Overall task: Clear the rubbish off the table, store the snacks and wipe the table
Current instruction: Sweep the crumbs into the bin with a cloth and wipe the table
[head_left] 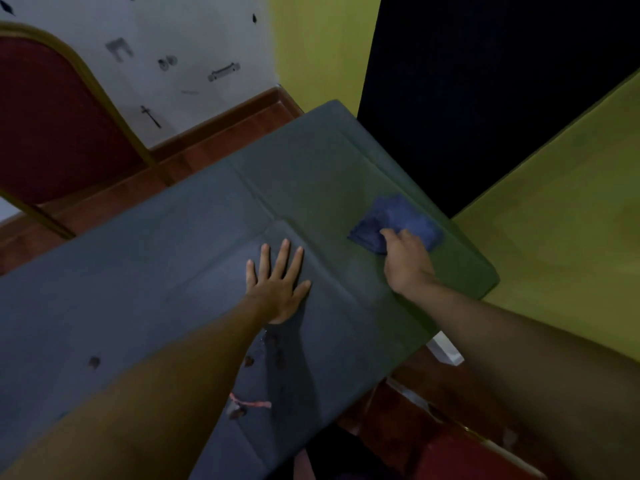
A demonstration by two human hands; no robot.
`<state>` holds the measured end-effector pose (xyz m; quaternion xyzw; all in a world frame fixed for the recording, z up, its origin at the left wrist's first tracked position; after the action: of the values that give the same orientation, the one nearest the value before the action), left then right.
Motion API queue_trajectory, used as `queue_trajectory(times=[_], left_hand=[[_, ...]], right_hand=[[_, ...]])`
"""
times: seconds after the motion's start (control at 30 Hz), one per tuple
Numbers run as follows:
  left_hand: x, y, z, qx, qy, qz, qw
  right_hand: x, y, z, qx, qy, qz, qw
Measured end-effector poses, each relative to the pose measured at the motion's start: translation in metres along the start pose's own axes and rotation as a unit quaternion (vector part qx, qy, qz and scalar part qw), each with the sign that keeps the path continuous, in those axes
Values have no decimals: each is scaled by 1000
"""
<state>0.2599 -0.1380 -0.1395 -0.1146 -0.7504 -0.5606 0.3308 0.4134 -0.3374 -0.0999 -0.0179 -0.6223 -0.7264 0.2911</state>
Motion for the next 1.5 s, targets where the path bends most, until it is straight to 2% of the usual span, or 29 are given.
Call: queue_trajectory(times=[0.13, 0.33, 0.5, 0.63, 0.77, 0.93, 1.13, 1.3, 1.5], left_hand=[[-1, 0, 0, 14, -11, 4, 1000], [4, 9, 6, 17, -41, -38, 998], [14, 10, 17, 29, -69, -48, 996], [29, 9, 29, -2, -66, -30, 997], [52, 14, 38, -12, -40, -12, 999], [90, 33, 64, 13, 3, -63, 998], [153, 39, 120, 57, 57, -117, 990], [221, 37, 175, 63, 114, -163, 978], [310, 21, 236, 94, 179, -208, 957]], right_hand=[[9, -2, 12, -40, 2, 62, 997], [63, -43, 58, -59, 62, 183, 979], [96, -68, 78, -36, 75, 213, 973], [98, -66, 81, -5, 86, 229, 970], [93, -48, 95, 20, 100, 177, 979], [92, -23, 137, -19, 147, 94, 985], [111, 3, 208, 14, 211, 32, 977], [142, 3, 273, 37, 262, 9, 964], [199, -19, 349, 60, 312, 32, 948]])
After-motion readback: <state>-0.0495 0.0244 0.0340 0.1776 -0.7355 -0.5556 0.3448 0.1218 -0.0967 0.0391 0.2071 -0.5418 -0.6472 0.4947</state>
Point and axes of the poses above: each hand's wrist, its own x-axis away from the middle knuckle, its own y-axis out of the back of the hand, z = x × y, the point moved 6 cm from there along -x, towards the middle knuckle
